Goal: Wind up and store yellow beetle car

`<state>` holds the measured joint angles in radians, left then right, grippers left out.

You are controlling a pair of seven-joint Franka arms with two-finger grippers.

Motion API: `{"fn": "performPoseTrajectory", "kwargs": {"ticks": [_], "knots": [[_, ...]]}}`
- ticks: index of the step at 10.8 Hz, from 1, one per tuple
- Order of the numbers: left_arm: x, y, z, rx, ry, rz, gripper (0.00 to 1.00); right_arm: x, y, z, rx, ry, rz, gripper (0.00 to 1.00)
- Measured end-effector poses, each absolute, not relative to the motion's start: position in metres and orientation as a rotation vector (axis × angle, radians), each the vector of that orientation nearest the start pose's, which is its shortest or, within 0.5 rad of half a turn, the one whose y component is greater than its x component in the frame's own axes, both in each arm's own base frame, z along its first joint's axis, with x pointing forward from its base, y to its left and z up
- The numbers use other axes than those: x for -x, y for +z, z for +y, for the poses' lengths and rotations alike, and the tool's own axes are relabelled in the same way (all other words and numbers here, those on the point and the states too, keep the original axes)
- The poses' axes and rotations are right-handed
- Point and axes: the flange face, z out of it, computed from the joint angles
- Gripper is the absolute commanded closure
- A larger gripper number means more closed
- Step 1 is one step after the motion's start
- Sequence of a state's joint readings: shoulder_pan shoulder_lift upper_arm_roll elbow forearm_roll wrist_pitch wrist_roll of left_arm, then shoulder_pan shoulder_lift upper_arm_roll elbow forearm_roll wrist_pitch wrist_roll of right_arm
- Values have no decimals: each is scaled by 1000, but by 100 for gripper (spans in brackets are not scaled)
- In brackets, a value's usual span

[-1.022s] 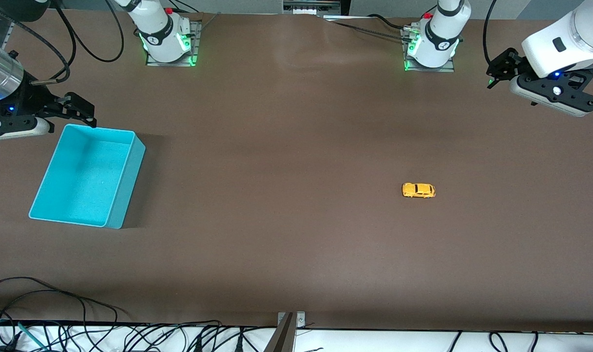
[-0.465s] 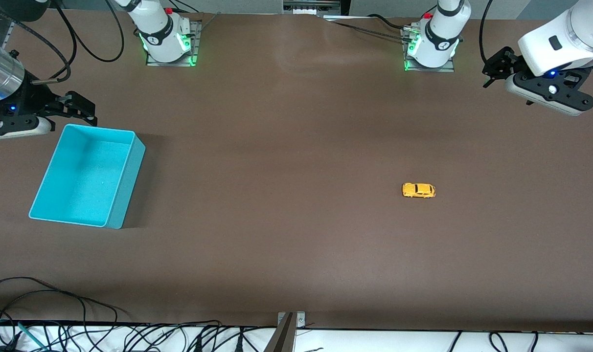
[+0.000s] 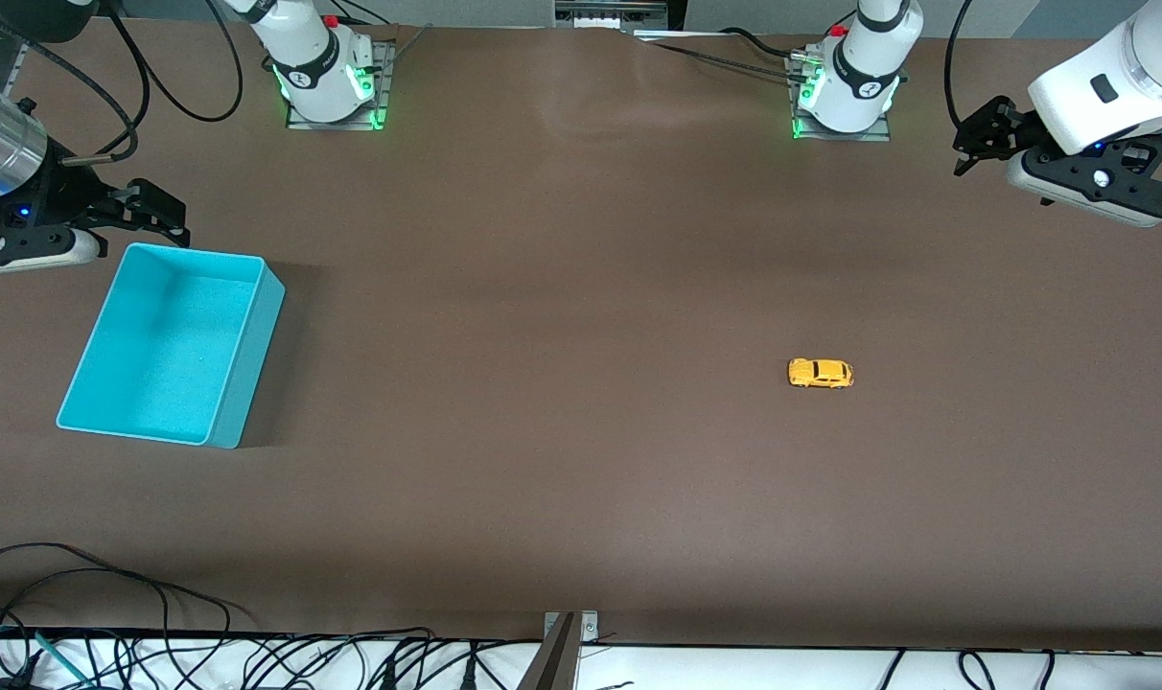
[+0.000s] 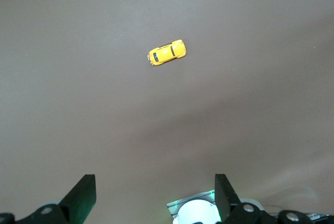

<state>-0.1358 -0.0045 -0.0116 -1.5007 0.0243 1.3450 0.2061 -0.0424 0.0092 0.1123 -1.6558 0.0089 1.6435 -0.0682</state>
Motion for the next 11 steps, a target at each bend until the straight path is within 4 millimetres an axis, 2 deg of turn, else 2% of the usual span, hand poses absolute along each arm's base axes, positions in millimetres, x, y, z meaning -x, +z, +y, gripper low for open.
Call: {"fn": "performPoseTrajectory", "kwargs": {"ticks": [1,5,11], "knots": [[-525,642,-72,3069,228,523,0,-560,585,40,3124,34,-215,0],[-531,643,-41,3089,192,431,0,-560,585,40,3124,37,-214,0],[-538,639,-41,3100,169,312,0,-561,583,39,3124,42,-214,0]]}}
